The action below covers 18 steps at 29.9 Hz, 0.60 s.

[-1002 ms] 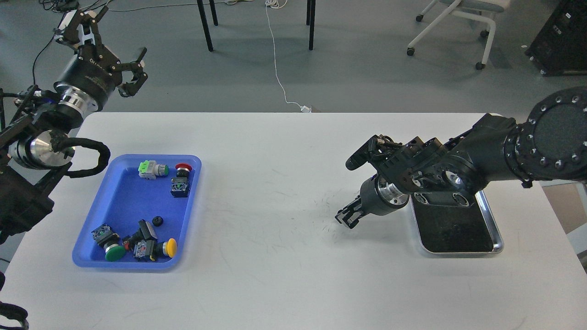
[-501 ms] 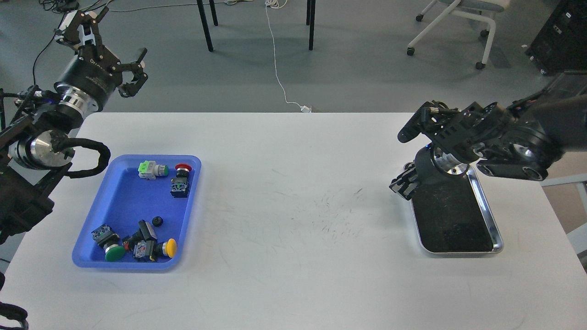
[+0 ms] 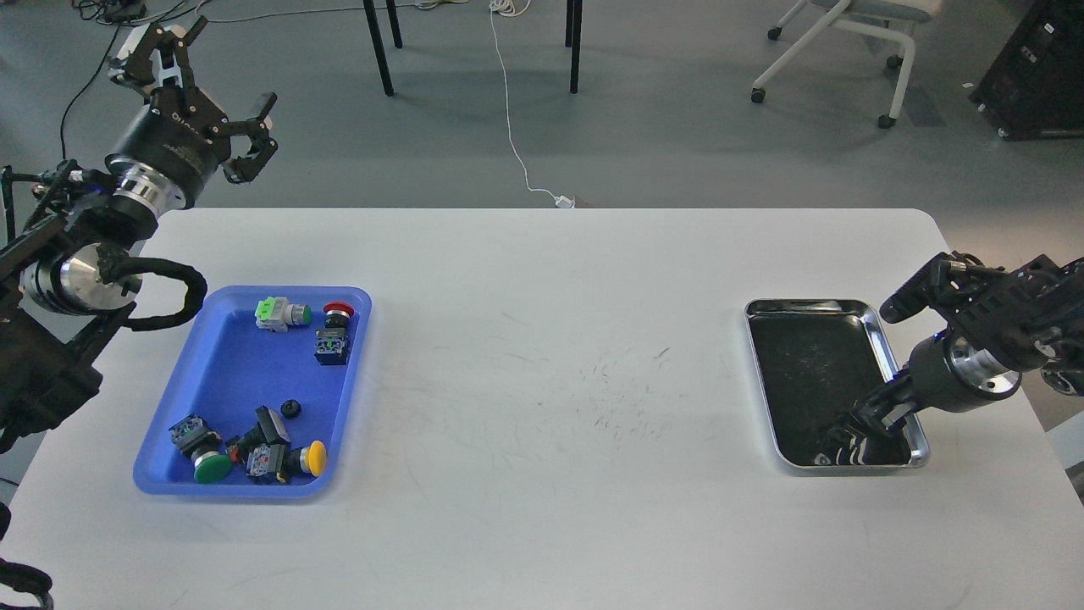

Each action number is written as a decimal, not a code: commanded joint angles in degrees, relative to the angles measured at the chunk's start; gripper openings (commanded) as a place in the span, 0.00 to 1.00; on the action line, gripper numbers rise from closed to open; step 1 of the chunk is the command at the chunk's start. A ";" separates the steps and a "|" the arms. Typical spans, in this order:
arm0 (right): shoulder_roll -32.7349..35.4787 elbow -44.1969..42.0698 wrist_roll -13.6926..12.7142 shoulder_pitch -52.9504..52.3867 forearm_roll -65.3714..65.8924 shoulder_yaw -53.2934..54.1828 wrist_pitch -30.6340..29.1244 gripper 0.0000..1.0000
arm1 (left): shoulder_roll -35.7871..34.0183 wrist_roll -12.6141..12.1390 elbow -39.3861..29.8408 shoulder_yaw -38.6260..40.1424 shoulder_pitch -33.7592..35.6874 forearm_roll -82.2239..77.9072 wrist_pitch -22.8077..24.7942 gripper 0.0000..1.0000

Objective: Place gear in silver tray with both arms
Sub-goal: 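Carry the gear into the silver tray and open the right gripper, then raise the right arm away from the silver tray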

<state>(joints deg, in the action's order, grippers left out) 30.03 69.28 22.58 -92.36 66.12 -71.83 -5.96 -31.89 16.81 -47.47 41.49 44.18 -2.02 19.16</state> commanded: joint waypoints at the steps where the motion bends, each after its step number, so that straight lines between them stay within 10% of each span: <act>1: -0.23 -1.34 0.00 1.91 0.06 1.25 0.69 0.17 | 0.08 -0.02 0.01 0.00 0.12 0.00 -0.18 0.98; 18: -1.47 -3.27 0.36 3.94 0.24 3.01 0.69 0.50 | 0.69 -1.87 0.18 0.00 2.14 -0.27 -0.36 0.98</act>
<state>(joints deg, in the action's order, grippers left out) 28.58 65.93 22.96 -88.55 66.36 -69.63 -5.27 -31.20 15.36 -47.29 41.42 45.85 -2.26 18.76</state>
